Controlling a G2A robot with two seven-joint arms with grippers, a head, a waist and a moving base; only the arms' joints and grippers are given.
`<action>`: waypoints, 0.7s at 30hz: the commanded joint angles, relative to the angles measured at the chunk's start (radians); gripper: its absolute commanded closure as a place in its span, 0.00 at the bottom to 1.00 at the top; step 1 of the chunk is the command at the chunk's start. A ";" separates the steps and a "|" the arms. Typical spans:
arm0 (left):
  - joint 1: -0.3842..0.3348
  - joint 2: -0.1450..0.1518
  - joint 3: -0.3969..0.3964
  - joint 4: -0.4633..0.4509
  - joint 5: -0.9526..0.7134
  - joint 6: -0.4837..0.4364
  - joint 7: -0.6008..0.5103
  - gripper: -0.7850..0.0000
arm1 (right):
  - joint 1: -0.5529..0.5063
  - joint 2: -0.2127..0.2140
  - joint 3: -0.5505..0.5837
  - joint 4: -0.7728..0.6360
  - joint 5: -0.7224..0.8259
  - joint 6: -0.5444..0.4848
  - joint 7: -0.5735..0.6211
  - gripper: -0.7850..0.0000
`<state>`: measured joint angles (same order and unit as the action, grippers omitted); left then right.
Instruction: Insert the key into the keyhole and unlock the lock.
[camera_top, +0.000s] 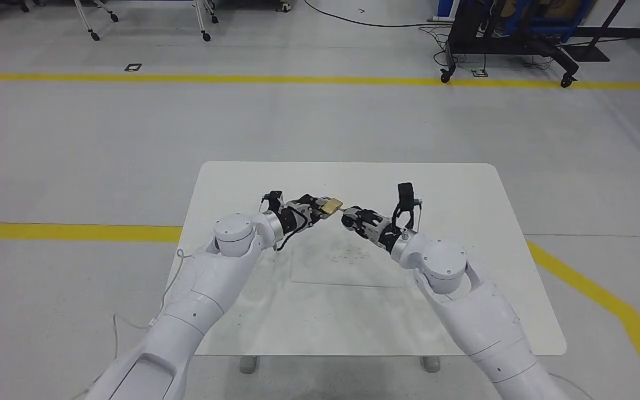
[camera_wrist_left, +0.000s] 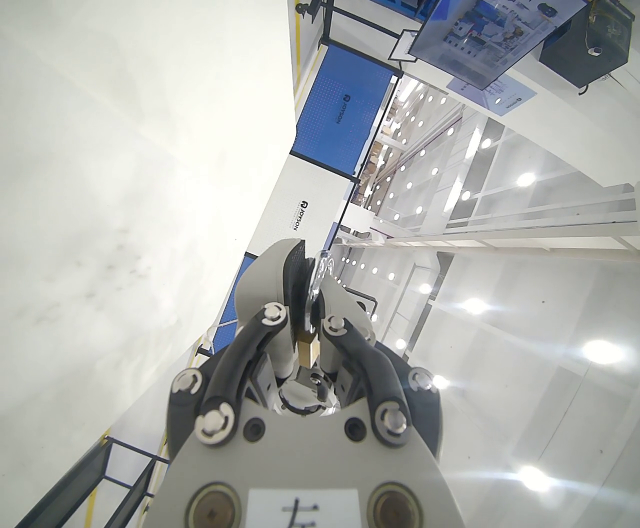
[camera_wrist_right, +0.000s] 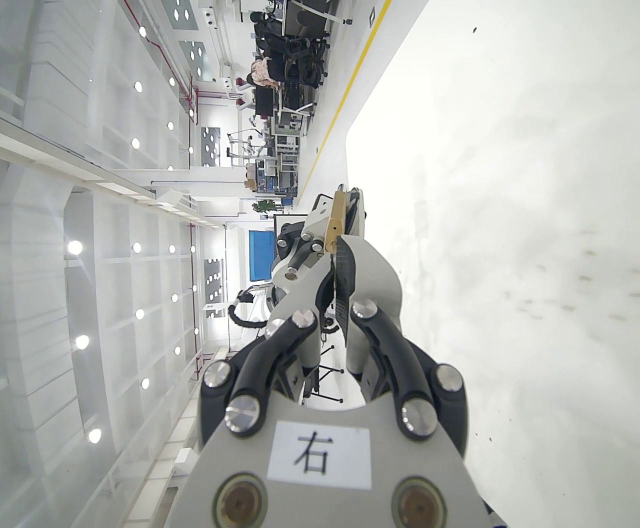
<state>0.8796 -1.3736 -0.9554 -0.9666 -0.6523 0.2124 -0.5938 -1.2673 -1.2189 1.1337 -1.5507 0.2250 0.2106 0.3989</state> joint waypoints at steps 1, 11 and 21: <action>0.002 -0.001 -0.002 0.001 0.000 -0.001 0.001 1.00 | -0.003 0.000 -0.004 -0.005 -0.006 -0.001 0.004 1.00; 0.008 -0.006 -0.012 0.004 -0.006 0.001 0.002 1.00 | -0.012 -0.004 -0.015 -0.014 -0.015 -0.003 0.009 1.00; 0.015 -0.007 -0.020 0.004 0.009 0.006 0.006 1.00 | -0.017 -0.009 -0.035 -0.020 -0.033 -0.008 0.007 1.00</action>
<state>0.8939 -1.3809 -0.9751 -0.9627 -0.6451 0.2180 -0.5876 -1.2846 -1.2274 1.0997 -1.5711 0.1912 0.2029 0.4045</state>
